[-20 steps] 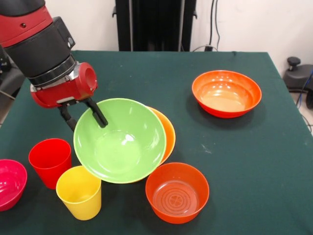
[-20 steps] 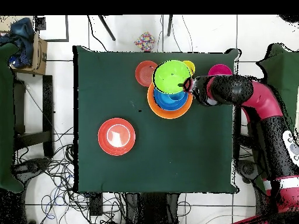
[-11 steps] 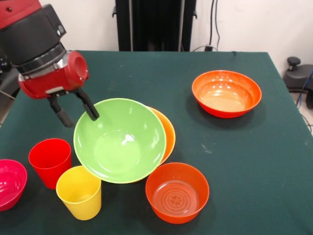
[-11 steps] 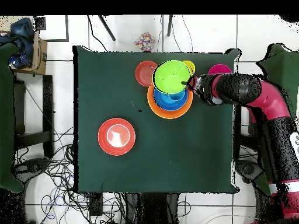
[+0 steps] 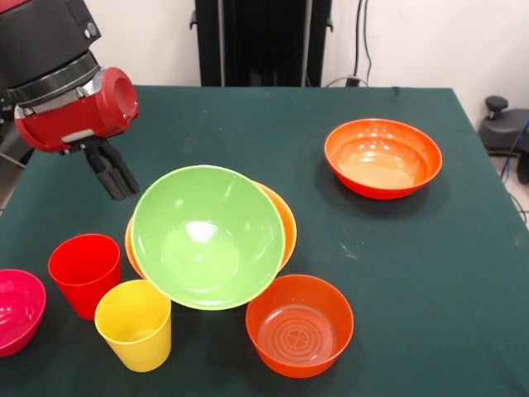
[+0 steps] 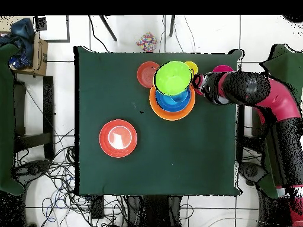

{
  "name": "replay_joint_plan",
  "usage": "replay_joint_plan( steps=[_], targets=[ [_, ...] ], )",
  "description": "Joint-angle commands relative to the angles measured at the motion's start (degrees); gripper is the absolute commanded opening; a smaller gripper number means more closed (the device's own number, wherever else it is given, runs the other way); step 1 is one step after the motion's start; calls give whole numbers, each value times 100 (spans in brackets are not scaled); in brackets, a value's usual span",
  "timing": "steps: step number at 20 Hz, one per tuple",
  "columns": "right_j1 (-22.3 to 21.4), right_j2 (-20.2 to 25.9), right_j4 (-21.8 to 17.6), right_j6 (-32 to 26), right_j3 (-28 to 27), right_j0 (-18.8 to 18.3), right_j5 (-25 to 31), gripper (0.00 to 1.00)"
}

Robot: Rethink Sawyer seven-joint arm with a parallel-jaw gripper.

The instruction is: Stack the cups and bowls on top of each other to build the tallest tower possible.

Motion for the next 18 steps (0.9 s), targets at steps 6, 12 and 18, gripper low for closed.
replay_joint_plan(
  steps=[6,12,18],
  targets=[
    [113,-352,-145,-1171,-83,334,498,0],
    [157,-334,-87,-1086,-66,324,422,0],
    [160,-357,-133,-1078,-73,355,391,100]
  ],
)
